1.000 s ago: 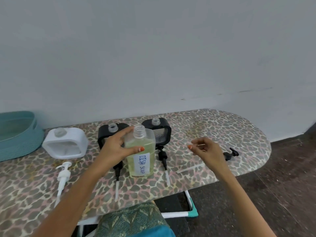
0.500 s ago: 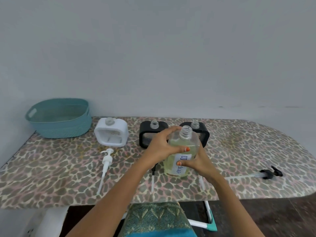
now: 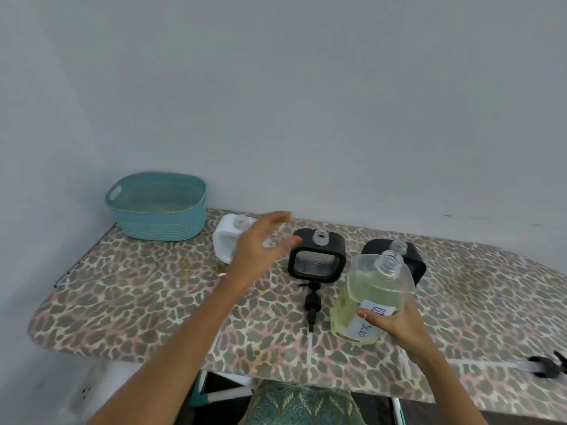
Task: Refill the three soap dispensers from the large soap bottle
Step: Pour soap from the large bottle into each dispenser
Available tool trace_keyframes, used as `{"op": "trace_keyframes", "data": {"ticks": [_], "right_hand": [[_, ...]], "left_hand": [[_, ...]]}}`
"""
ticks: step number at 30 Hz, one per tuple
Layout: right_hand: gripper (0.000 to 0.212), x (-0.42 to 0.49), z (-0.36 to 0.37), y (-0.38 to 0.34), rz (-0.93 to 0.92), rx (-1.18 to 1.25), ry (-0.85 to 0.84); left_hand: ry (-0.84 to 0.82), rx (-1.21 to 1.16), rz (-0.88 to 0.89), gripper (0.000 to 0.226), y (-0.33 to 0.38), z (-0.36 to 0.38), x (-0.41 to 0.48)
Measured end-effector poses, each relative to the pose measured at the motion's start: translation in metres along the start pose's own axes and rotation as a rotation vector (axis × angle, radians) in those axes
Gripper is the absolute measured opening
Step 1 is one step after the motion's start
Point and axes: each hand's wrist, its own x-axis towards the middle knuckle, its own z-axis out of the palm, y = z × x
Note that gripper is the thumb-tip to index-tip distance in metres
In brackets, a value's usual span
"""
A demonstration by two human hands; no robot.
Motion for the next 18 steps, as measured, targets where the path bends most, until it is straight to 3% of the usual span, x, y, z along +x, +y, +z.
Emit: {"op": "trace_keyframes", "data": {"ticks": [3, 5, 8, 11, 15, 18], "right_hand": [[0.093, 0.002, 0.002, 0.003, 0.013, 0.042, 0.038], [0.097, 0.004, 0.003, 0.006, 0.024, 0.048, 0.069], [0.090, 0.004, 0.006, 0.005, 0.035, 0.061, 0.081], [0.109, 0.006, 0.006, 0.010, 0.045, 0.078, 0.098], [0.119, 0.007, 0.005, 0.019, 0.041, 0.069, 0.141], [0.126, 0.009, 0.005, 0.022, 0.018, 0.113, 0.199]], "left_hand": [[0.268, 0.038, -0.001, 0.041, -0.031, -0.050, 0.011], [0.307, 0.067, -0.031, 0.057, -0.055, -0.076, 0.018], [0.199, 0.082, -0.136, 0.097, -0.091, -0.102, 0.030], [0.026, 0.114, -0.265, 0.133, -0.115, -0.111, 0.039], [-0.107, 0.109, -0.335, 0.146, -0.125, -0.108, 0.053], [-0.152, 0.090, -0.337, 0.133, -0.128, -0.104, 0.060]]}}
